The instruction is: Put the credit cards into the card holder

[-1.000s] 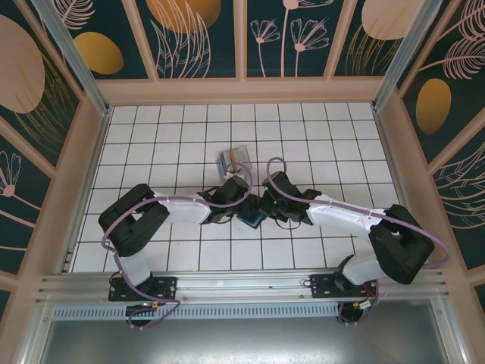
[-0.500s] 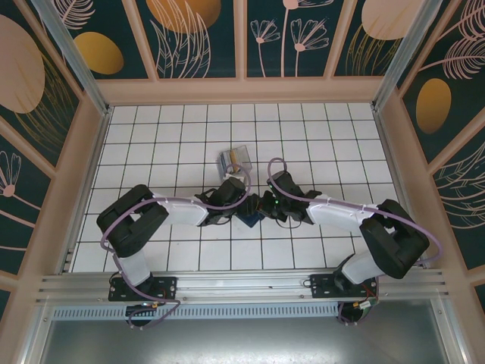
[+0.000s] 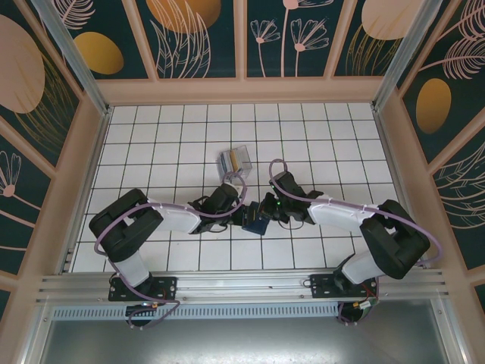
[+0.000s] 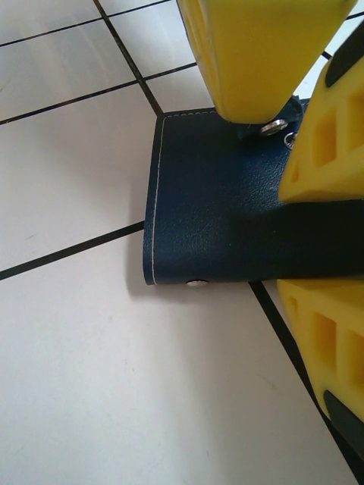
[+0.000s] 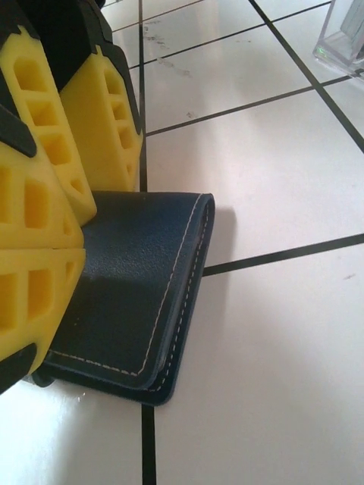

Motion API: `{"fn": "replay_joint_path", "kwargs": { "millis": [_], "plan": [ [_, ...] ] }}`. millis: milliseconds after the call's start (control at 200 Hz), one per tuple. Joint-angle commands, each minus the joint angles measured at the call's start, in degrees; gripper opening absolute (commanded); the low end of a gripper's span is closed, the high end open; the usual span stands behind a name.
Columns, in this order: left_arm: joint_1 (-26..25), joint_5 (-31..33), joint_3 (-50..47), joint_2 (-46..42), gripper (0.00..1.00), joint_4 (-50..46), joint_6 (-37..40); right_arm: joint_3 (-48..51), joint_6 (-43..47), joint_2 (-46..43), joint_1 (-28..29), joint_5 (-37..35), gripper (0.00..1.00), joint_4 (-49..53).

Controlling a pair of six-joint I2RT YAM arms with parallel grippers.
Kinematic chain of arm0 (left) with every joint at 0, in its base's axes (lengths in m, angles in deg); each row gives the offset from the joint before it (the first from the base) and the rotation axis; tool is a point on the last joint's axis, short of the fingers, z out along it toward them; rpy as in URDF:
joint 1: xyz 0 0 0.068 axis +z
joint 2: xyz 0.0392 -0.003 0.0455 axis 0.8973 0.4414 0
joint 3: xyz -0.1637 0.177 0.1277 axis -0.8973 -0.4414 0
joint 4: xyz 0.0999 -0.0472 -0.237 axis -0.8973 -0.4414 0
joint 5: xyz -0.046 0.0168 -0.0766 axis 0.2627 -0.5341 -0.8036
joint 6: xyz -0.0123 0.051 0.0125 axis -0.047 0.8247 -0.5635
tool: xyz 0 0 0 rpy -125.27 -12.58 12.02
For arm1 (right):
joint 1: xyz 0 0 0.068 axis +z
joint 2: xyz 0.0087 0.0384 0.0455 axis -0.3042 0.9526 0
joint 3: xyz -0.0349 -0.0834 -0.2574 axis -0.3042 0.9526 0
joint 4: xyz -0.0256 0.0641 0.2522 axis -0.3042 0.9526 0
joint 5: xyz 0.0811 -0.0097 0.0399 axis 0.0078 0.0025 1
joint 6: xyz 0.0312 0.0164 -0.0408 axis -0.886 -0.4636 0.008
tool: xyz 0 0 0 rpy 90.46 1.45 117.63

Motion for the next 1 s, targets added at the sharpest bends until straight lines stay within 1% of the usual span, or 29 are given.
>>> {"fn": "replay_joint_path", "kwargs": {
  "millis": [0, 95, 195, 385, 525, 676, 821, 991],
  "plan": [
    [-1.6, -7.2, -3.0, 3.3, 0.32, -8.7, -1.5, -2.1, 1.2, -1.0, -0.1, 2.2, 0.00, 1.6],
    [-1.6, -6.2, -2.8, 3.5, 0.32, -9.1, -2.0, -1.2, 0.5, -2.4, 0.4, 1.9, 0.00, 2.5],
    [-1.6, -3.6, -1.9, 4.7, 0.34, -12.0, -2.4, 0.0, 0.5, -3.0, 0.4, 2.0, 0.00, 2.7],
    [-1.6, -3.9, -1.9, 7.0, 0.33, -12.2, -3.4, 0.7, 0.4, -2.5, 0.4, 3.5, 0.00, 1.8],
    [-1.6, -2.6, -1.3, 7.6, 0.33, -13.5, -3.9, 1.2, 0.5, -2.5, 0.5, 3.0, 0.00, 2.2],
    [-1.6, -2.2, -1.5, 7.8, 0.33, -13.5, -4.4, 1.7, 0.6, -1.1, 0.6, 3.9, 0.00, 1.8],
    [-1.6, -2.3, -1.4, 8.3, 0.33, -13.3, -4.8, 1.9, 1.2, 0.0, 0.5, 2.5, 0.00, 1.8],
    [-1.6, -2.5, -1.0, 8.7, 0.33, -13.4, -4.7, 1.0, 1.4, 1.8, 0.6, 3.6, 0.00, 1.2]
  ]
}}
